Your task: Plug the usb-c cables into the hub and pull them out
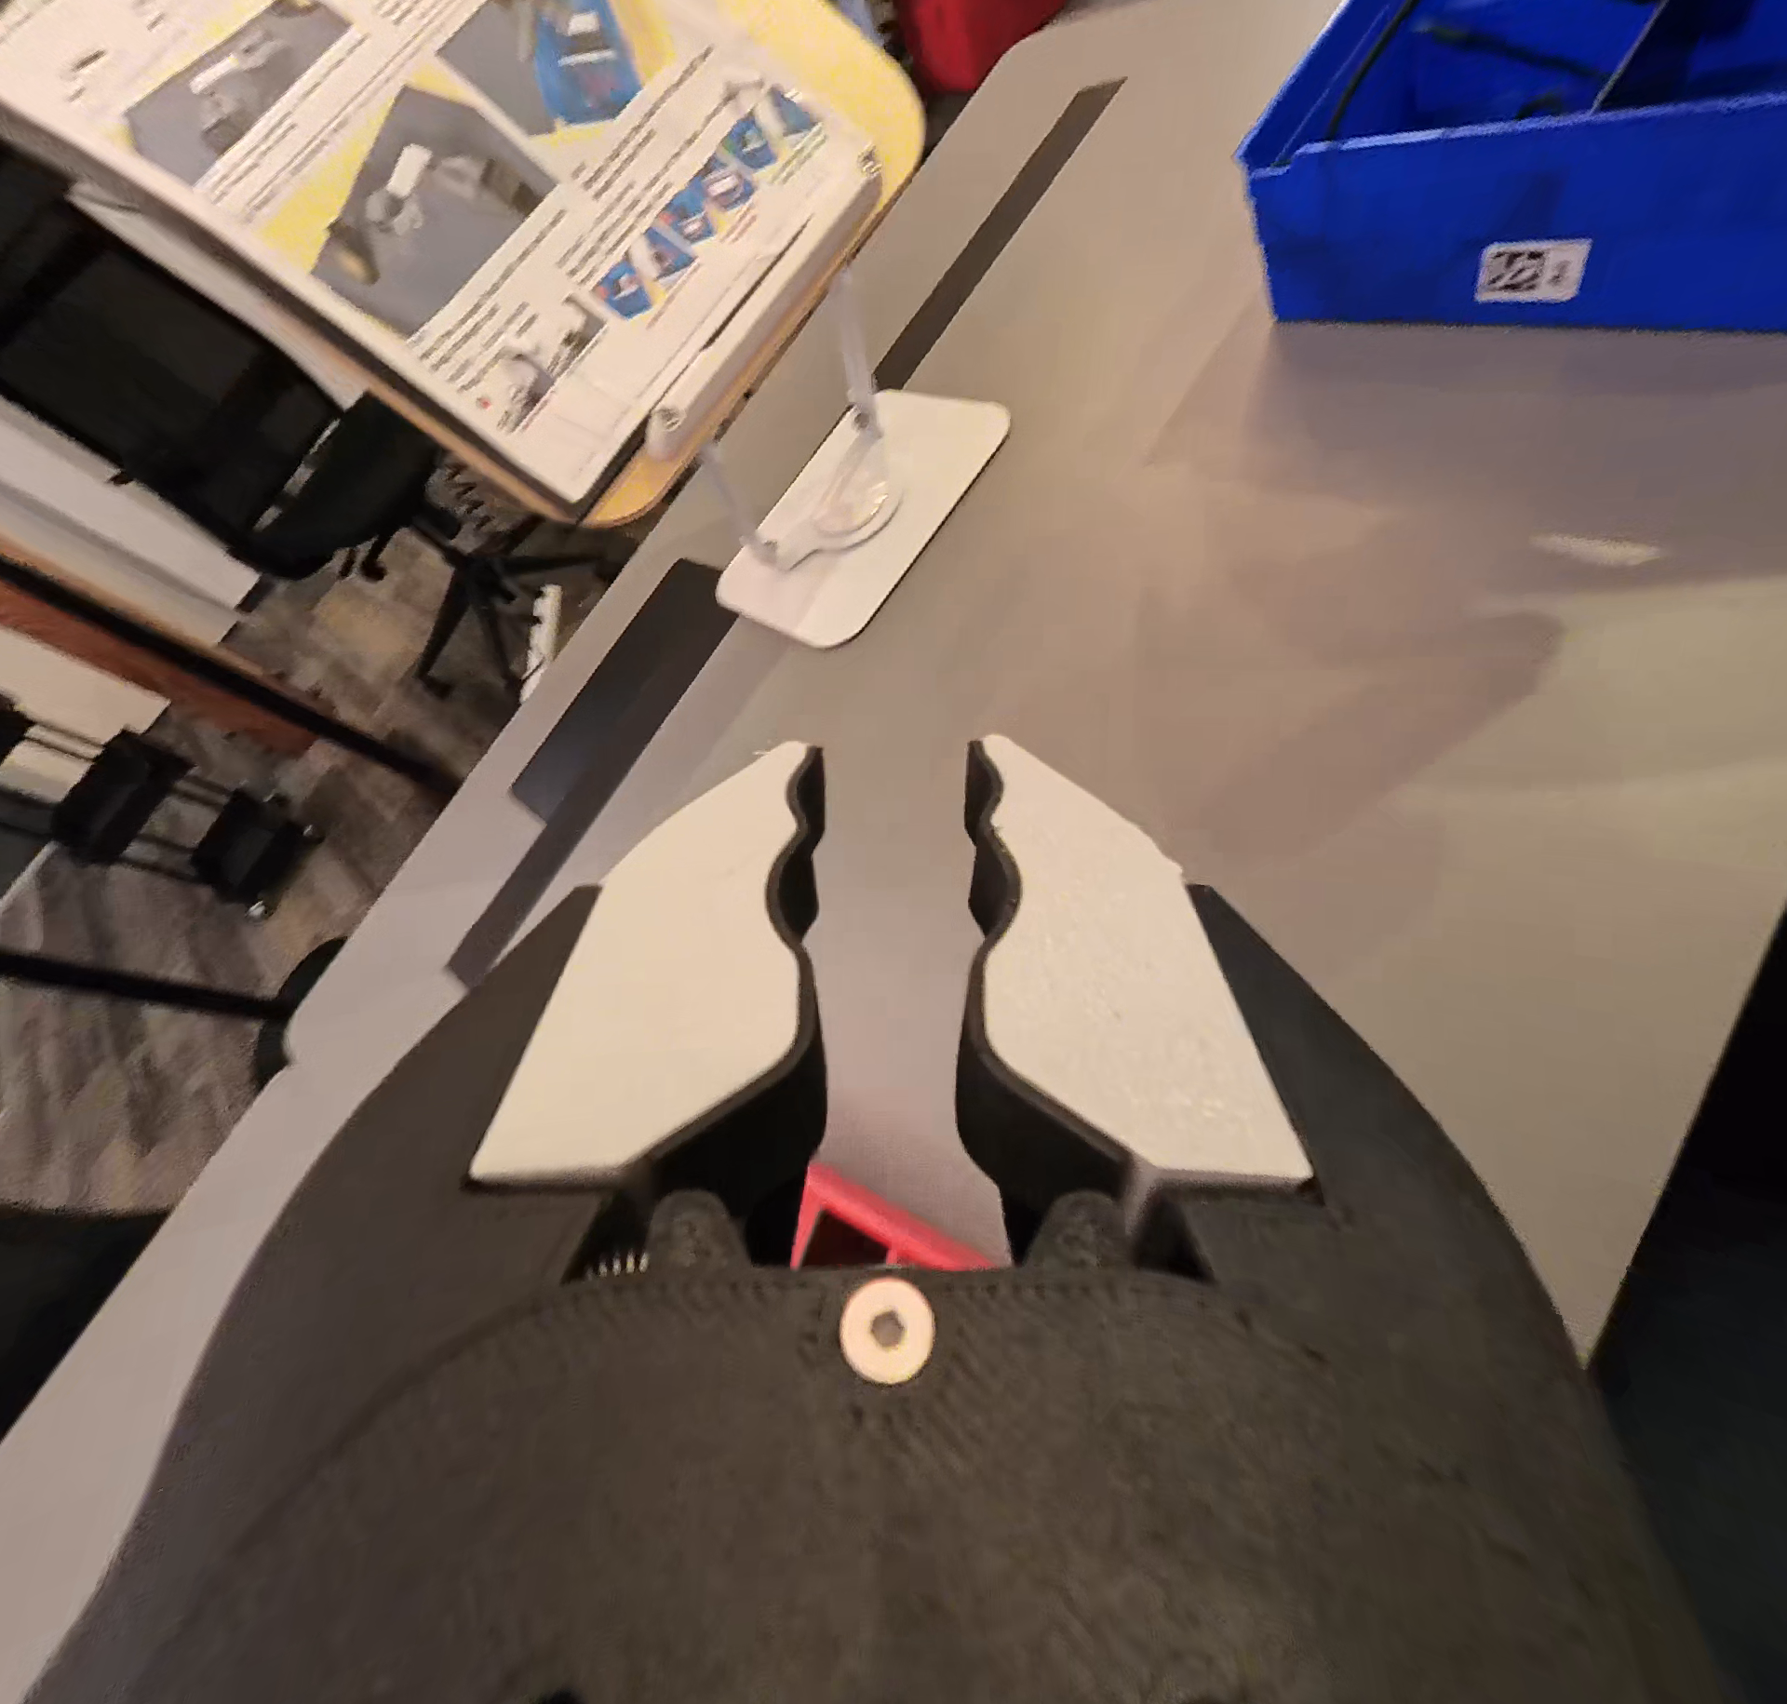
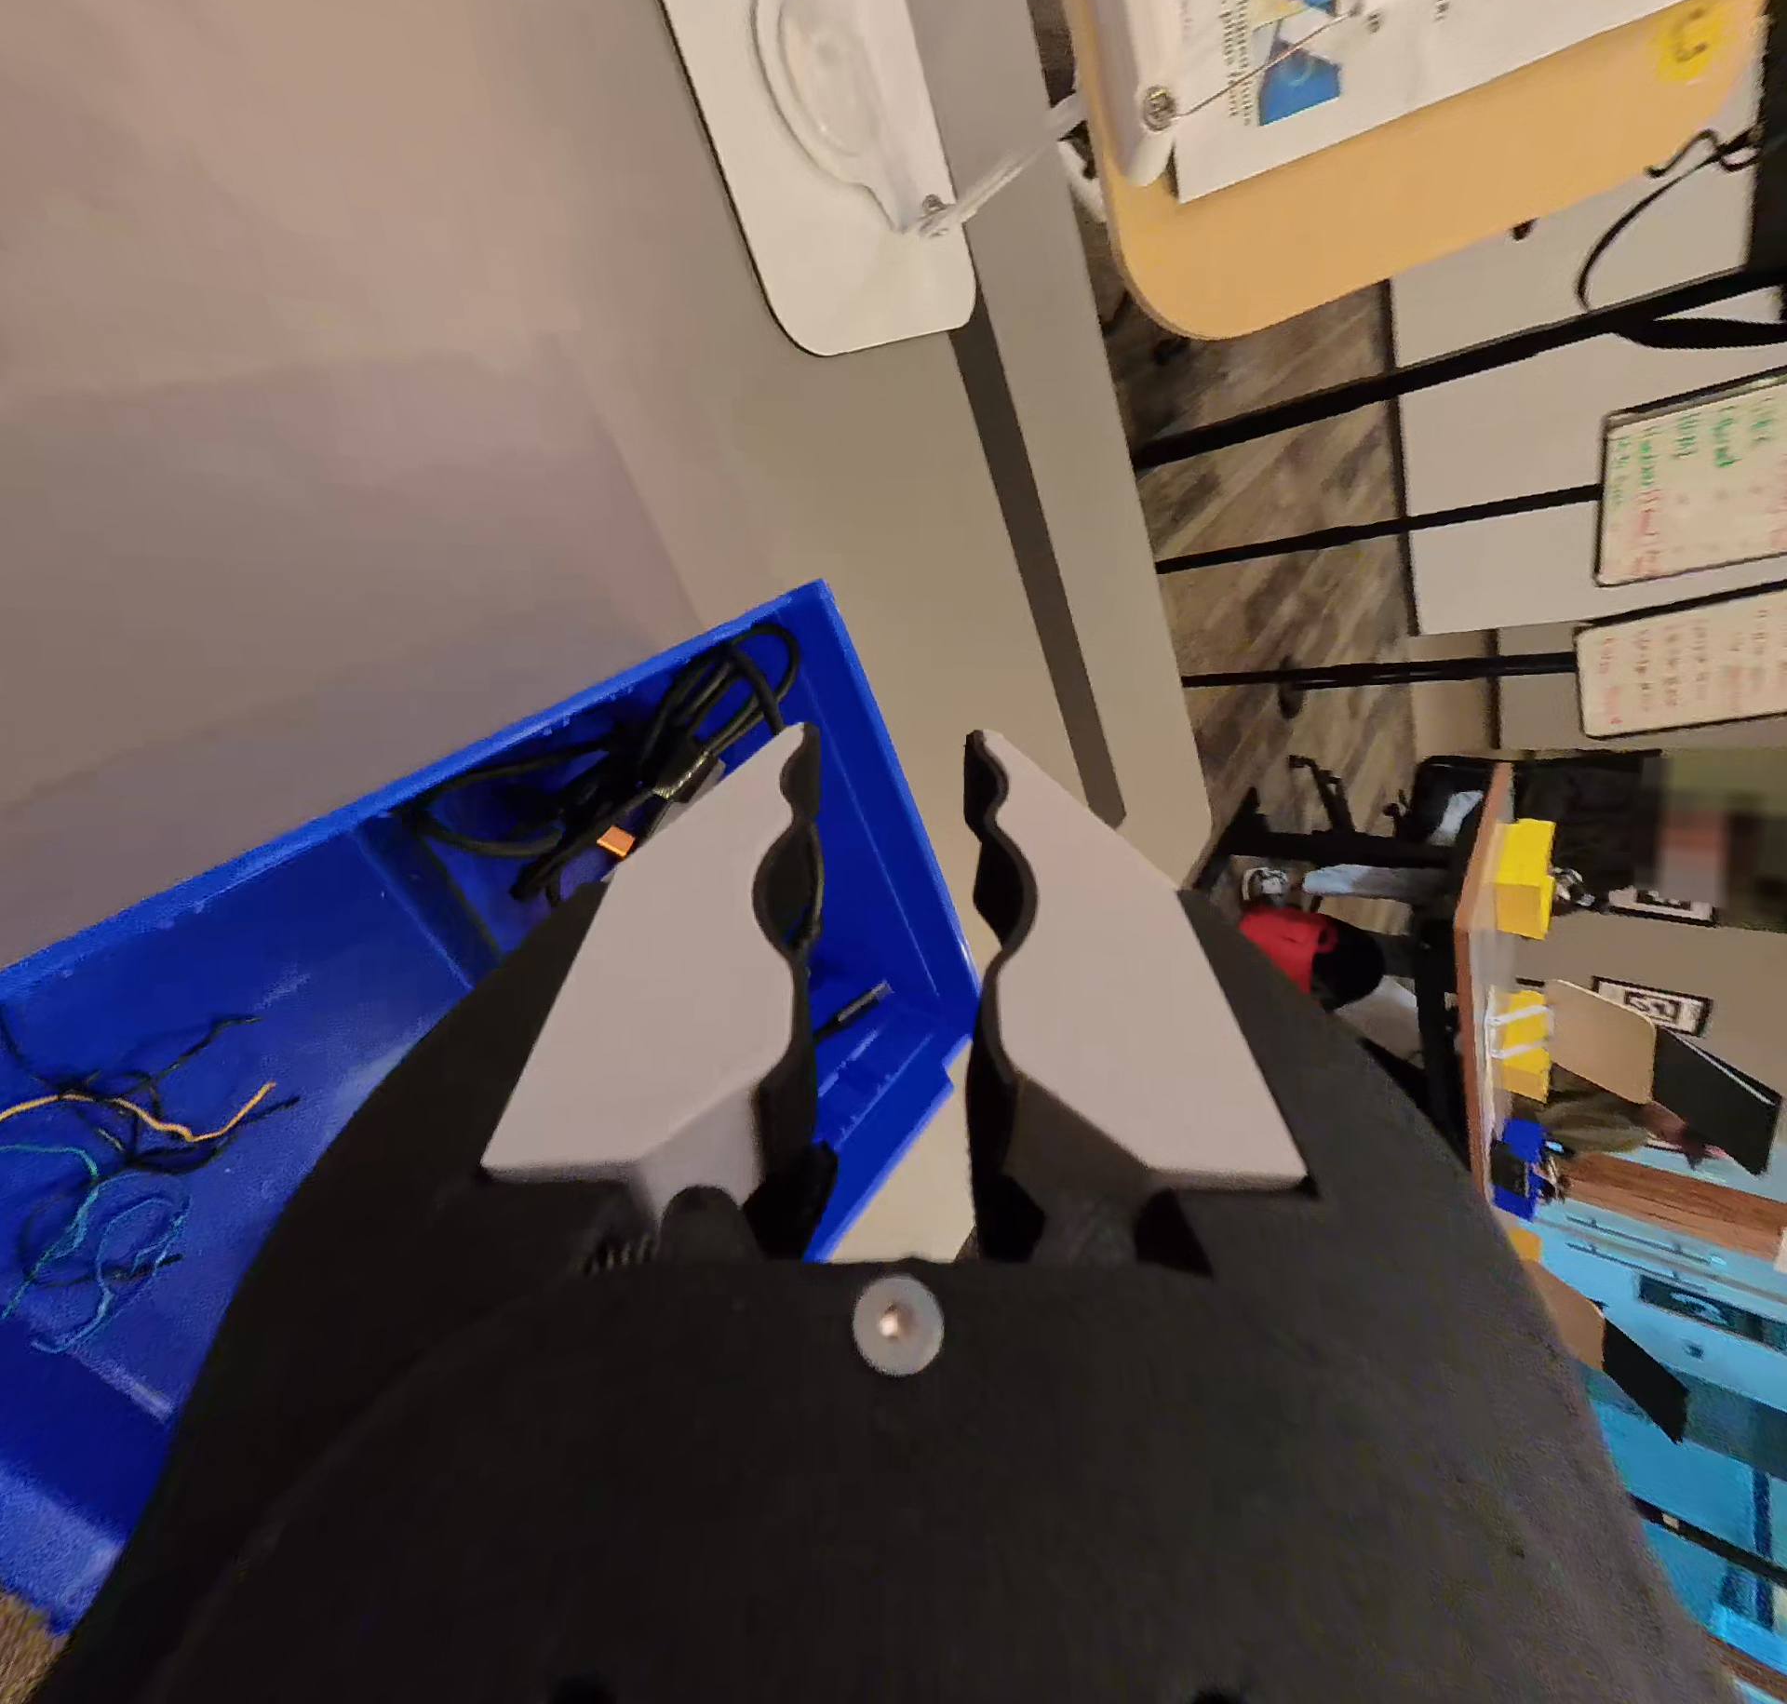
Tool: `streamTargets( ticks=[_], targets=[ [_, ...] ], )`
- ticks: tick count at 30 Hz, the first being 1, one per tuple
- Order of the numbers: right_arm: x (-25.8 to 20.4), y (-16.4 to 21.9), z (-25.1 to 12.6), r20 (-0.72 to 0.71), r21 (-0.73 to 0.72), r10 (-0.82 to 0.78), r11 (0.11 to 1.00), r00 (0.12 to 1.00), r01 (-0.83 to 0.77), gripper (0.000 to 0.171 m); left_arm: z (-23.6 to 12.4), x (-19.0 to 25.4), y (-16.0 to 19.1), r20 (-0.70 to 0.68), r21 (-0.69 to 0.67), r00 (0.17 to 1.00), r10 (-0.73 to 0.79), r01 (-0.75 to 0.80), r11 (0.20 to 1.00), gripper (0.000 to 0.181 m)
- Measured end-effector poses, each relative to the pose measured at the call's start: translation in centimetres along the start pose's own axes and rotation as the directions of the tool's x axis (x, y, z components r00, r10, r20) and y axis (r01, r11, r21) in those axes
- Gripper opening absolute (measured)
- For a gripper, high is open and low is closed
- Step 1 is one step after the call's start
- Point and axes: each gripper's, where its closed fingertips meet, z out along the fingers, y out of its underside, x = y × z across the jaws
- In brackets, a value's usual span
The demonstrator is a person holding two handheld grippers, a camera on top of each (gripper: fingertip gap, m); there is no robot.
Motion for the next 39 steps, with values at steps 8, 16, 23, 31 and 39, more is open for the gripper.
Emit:
streamTargets(
  ticks=[8,16,23,31,39],
  targets=[
    [-3.0,1.7,-3.6,0.001,0.059,0.132,0.990,0.991,-0.132,0.024,-4.8,-4.2,9.8,0.162,-0.347,0.986,0.035,0.024,0.937,0.029],
    [-6.7,-0.8,-5.5,0.030,0.158,0.161,0.974,0.986,-0.164,0.022,-7.7,-3.8,22.8,0.240,-0.671,0.966,-0.098,0.238,0.702,0.031],
    [-8.8,-2.9,-6.2,0.053,0.209,0.151,0.965,0.987,-0.159,0.019,-6.3,-3.4,28.8,0.284,-0.765,0.950,-0.131,0.307,0.566,0.014],
    [-8.8,-4.8,-7.5,0.062,0.286,0.166,0.942,0.984,-0.177,0.015,-8.2,-5.8,26.3,0.357,-0.688,0.927,-0.116,0.345,0.639,0.004],
    [-10.8,-11.4,-8.2,0.155,0.440,0.137,0.877,0.978,-0.193,0.018,-9.7,-8.9,16.3,0.459,-0.398,0.883,-0.098,0.303,0.866,0.003]
  ],
)
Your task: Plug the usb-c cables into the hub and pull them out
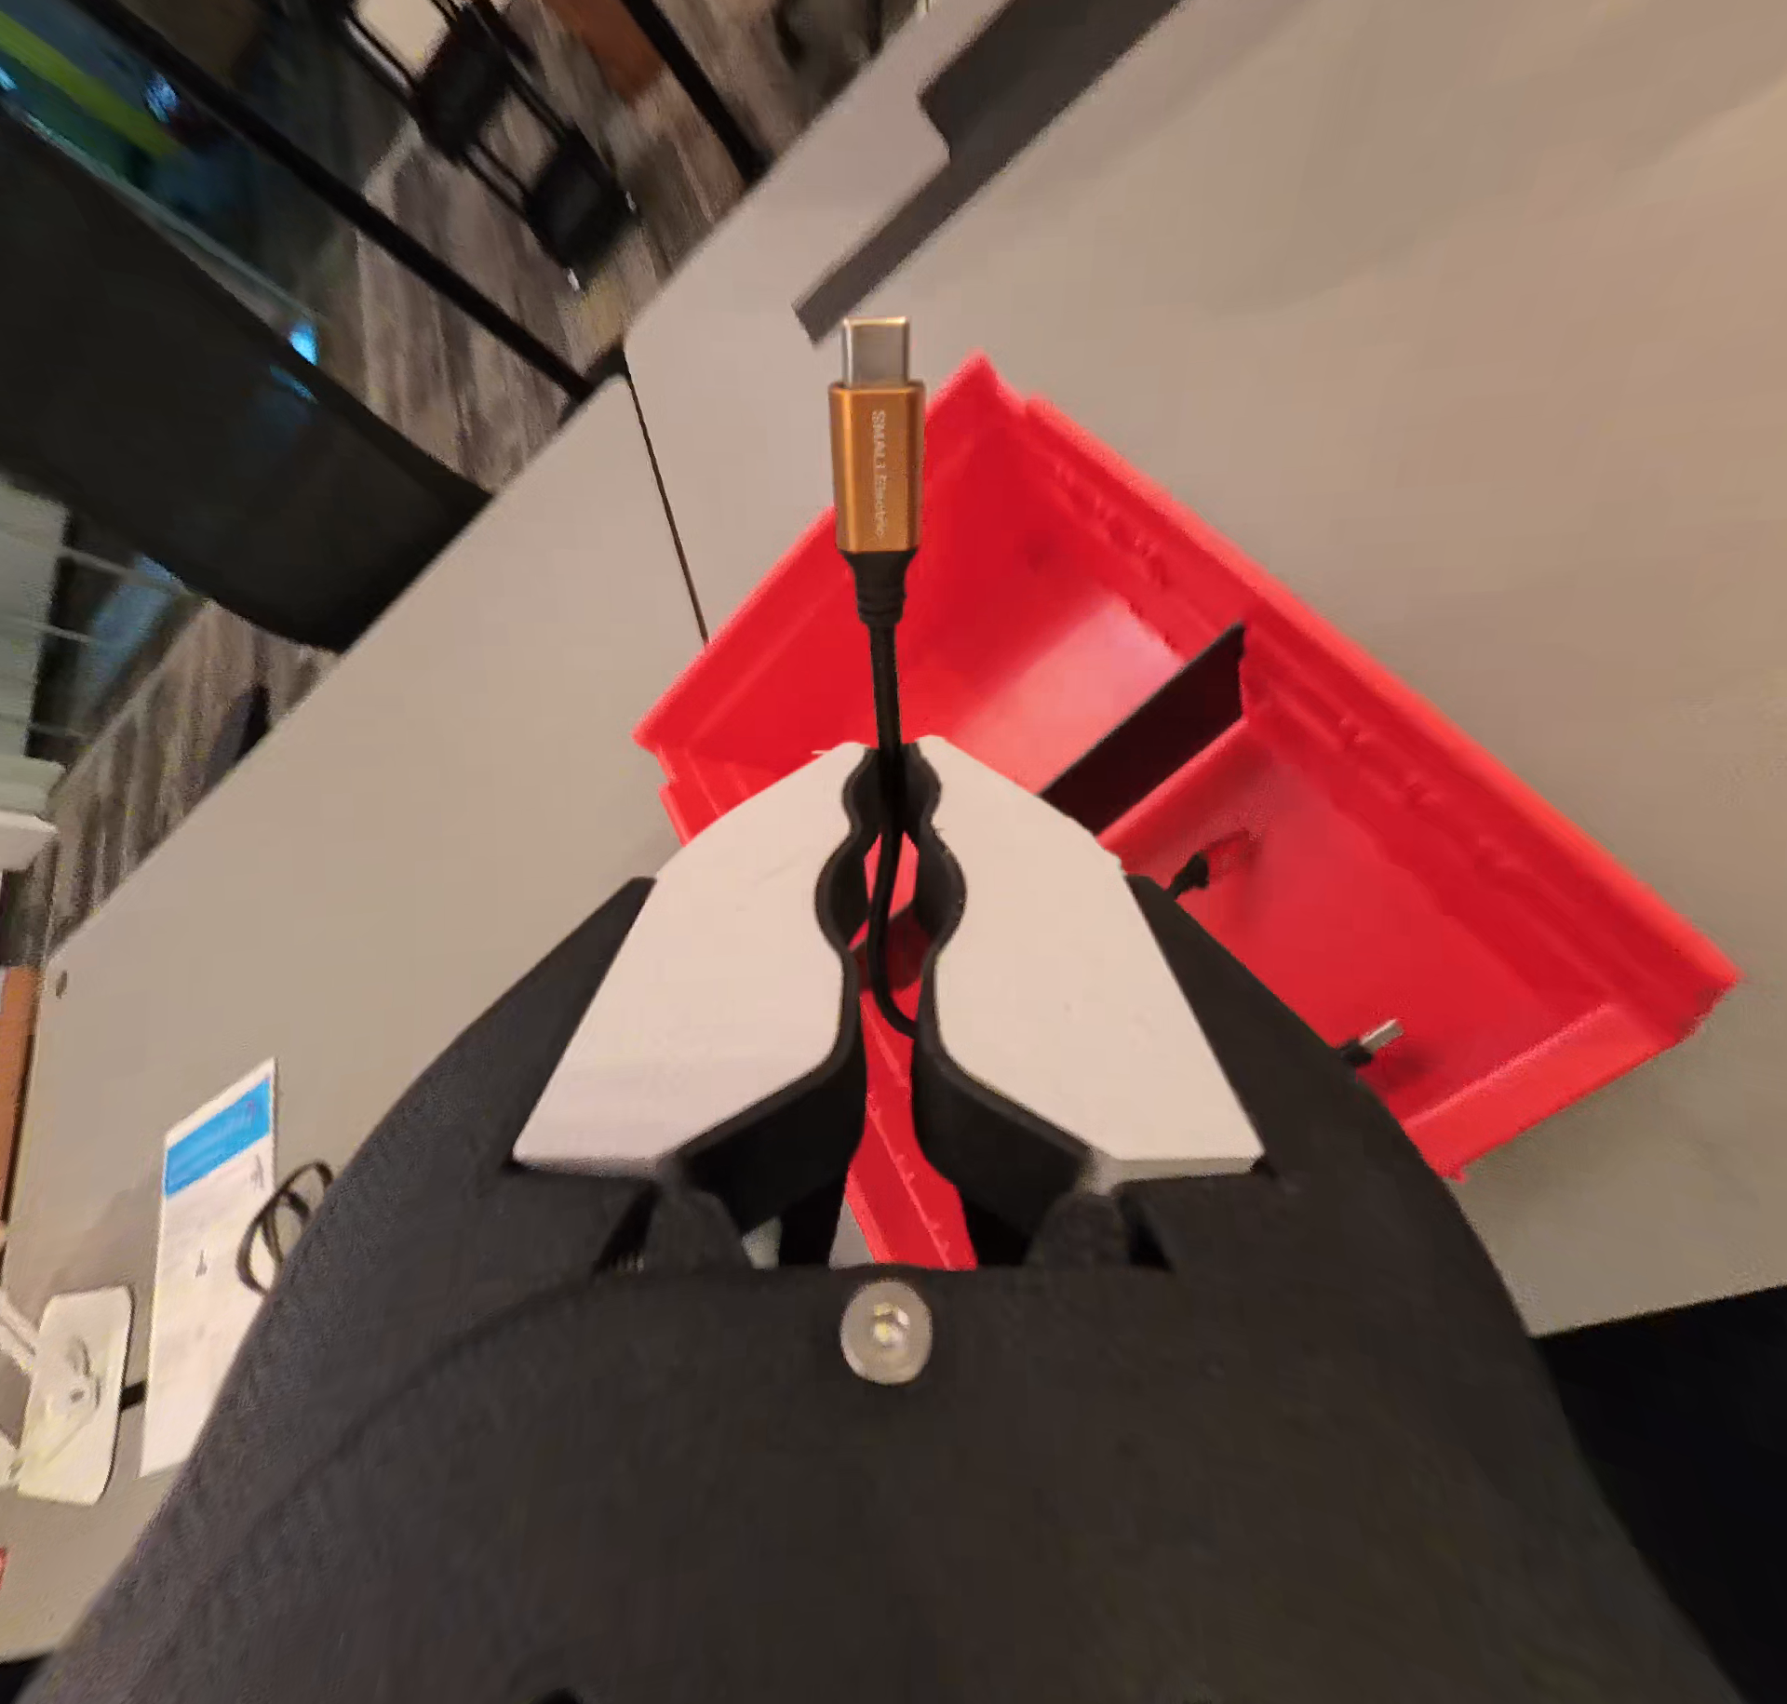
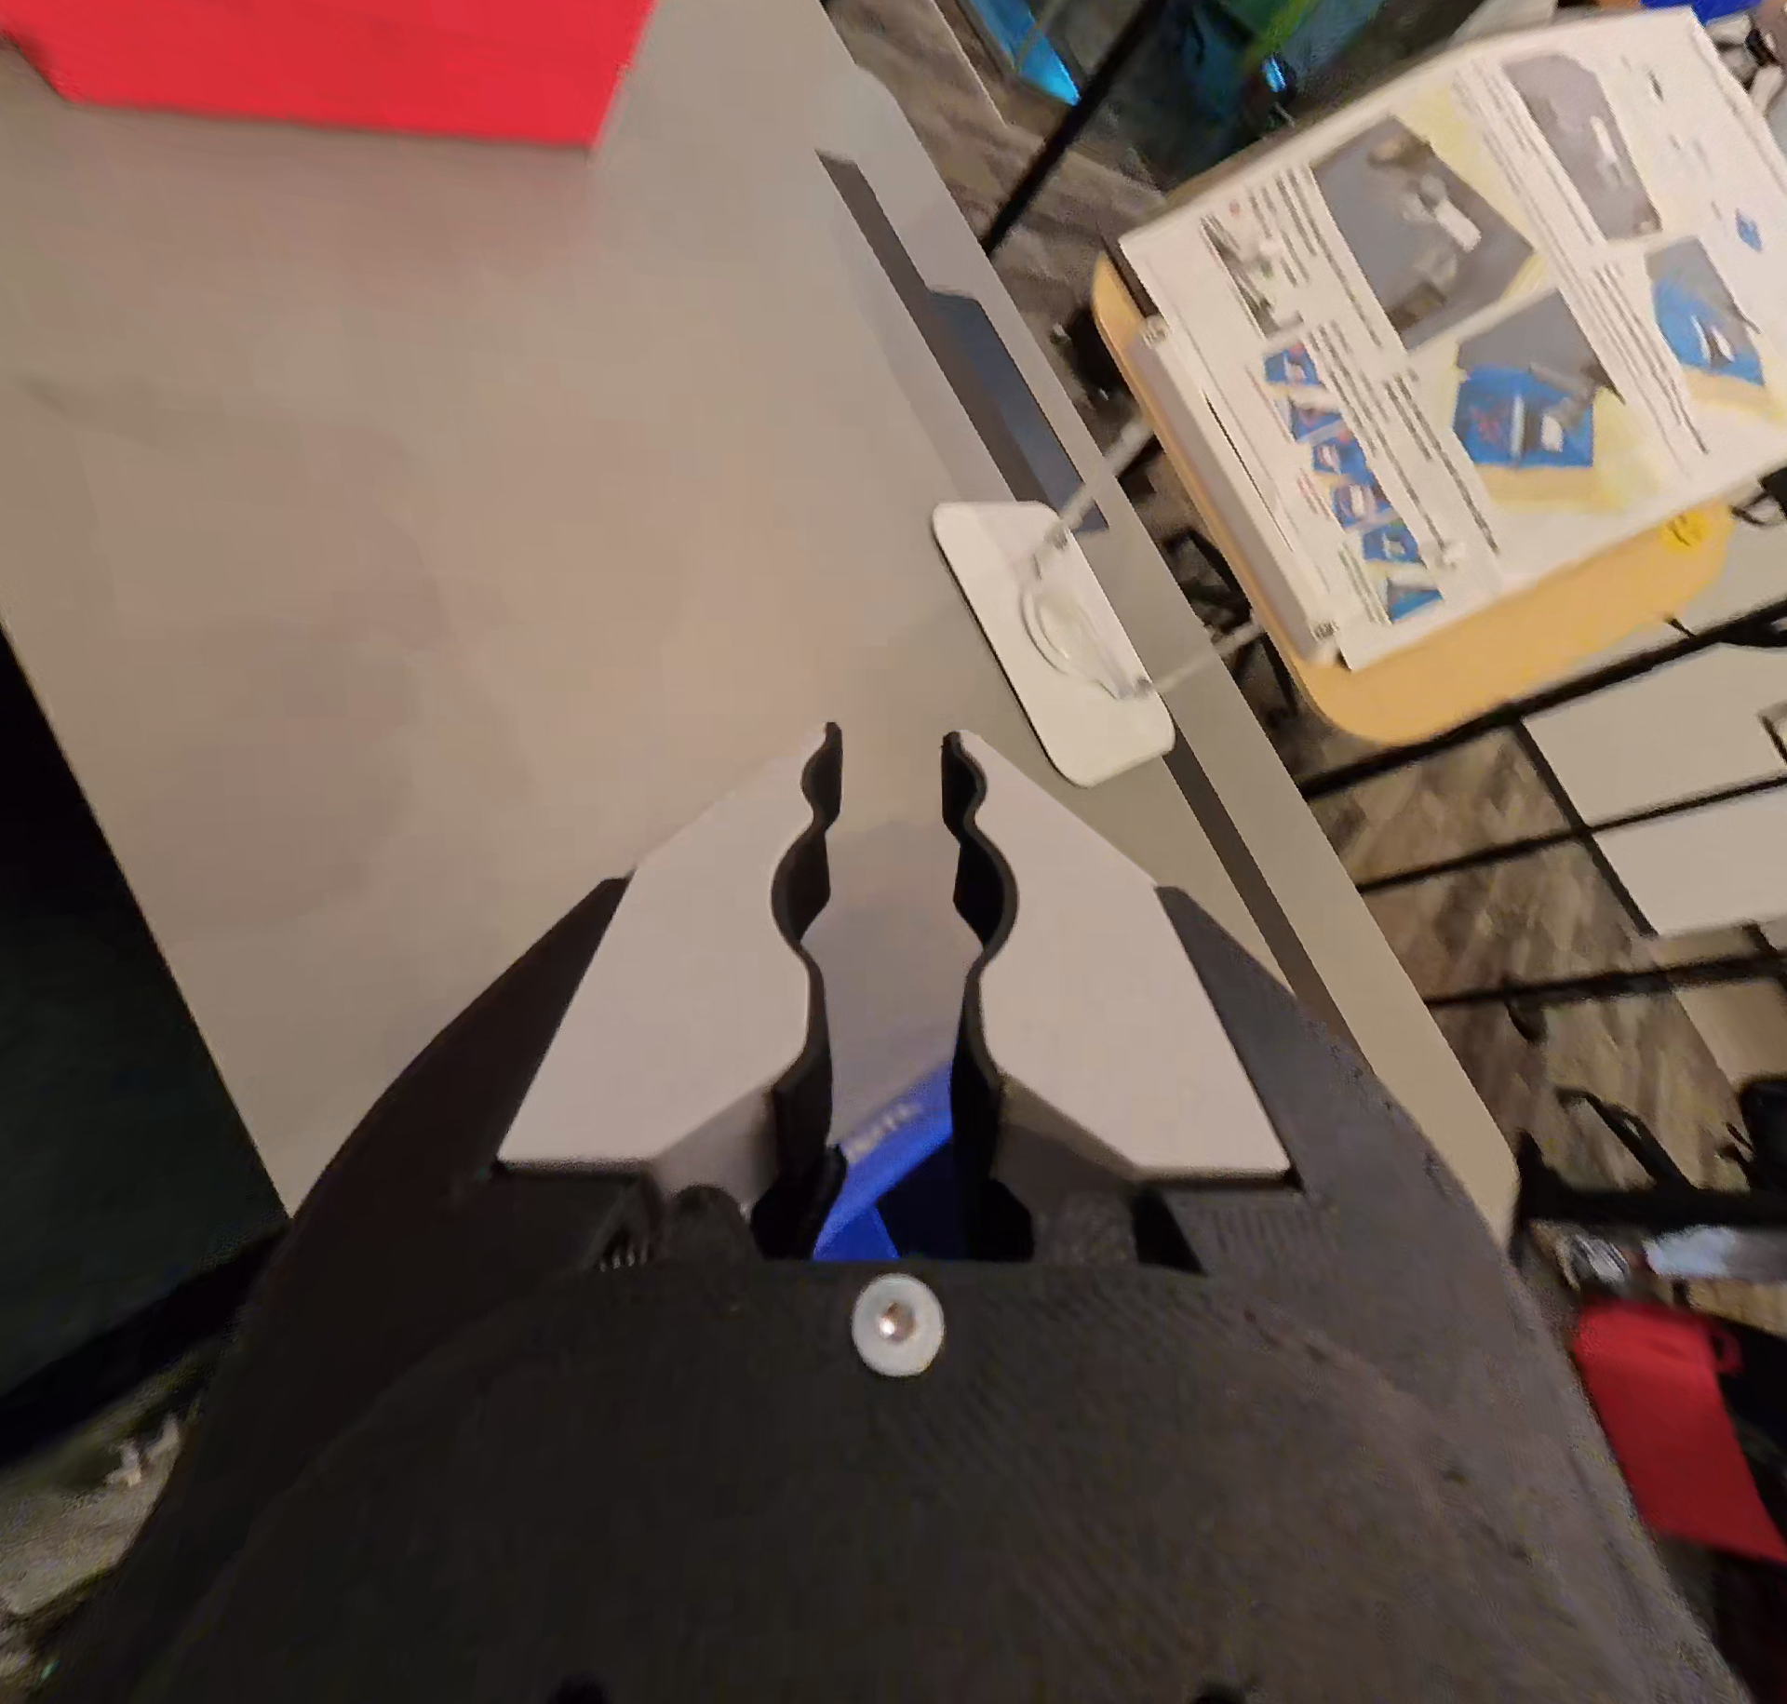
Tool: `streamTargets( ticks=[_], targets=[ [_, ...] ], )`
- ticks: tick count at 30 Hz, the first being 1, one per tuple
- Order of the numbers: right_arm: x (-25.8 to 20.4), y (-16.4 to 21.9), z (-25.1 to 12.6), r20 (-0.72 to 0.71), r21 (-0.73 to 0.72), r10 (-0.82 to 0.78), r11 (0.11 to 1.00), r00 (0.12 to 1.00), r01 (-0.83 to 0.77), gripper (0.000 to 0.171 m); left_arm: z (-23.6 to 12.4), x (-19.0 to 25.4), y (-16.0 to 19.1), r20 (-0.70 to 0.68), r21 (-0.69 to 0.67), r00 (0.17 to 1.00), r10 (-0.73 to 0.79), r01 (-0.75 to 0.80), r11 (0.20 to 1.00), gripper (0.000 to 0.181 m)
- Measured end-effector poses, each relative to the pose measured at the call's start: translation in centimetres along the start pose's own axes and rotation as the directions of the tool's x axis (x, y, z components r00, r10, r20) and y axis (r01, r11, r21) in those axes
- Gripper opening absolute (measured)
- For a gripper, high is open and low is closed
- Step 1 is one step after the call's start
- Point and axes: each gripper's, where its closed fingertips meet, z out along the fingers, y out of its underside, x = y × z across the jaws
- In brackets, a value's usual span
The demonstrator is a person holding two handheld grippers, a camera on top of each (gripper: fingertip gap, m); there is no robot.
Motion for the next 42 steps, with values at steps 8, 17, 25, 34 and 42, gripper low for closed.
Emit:
streamTargets(
  ticks=[8,17,25,34,42],
  targets=[
    [-5.4,-7.5,4.0,0.106,0.131,-0.124,0.985,0.987,0.110,0.025,-6.0,1.6,-8.8,0.081,0.315,0.994,0.073,-0.095,0.944,0.003],
    [-10.4,-16.4,8.0,0.316,0.331,-0.084,0.943,0.945,-0.027,0.030,-12.0,10.2,-17.1,-0.104,0.656,0.976,0.190,-0.076,0.751,0.003],
    [-11.8,-19.1,11.9,0.407,0.359,0.069,0.905,0.911,-0.229,0.036,-14.7,17.0,-20.1,-0.333,0.770,0.899,0.286,0.085,0.632,0.004],
    [-11.6,-19.3,11.5,0.443,0.387,0.121,0.868,0.888,-0.312,0.001,-15.3,19.7,-20.4,-0.424,0.780,0.848,0.318,0.162,0.605,0.003],
    [-9.8,-18.1,9.9,0.413,0.385,0.175,0.856,0.894,-0.345,0.001,-16.9,21.3,-20.5,-0.476,0.797,0.796,0.375,0.210,0.566,0.003]
  ],
)
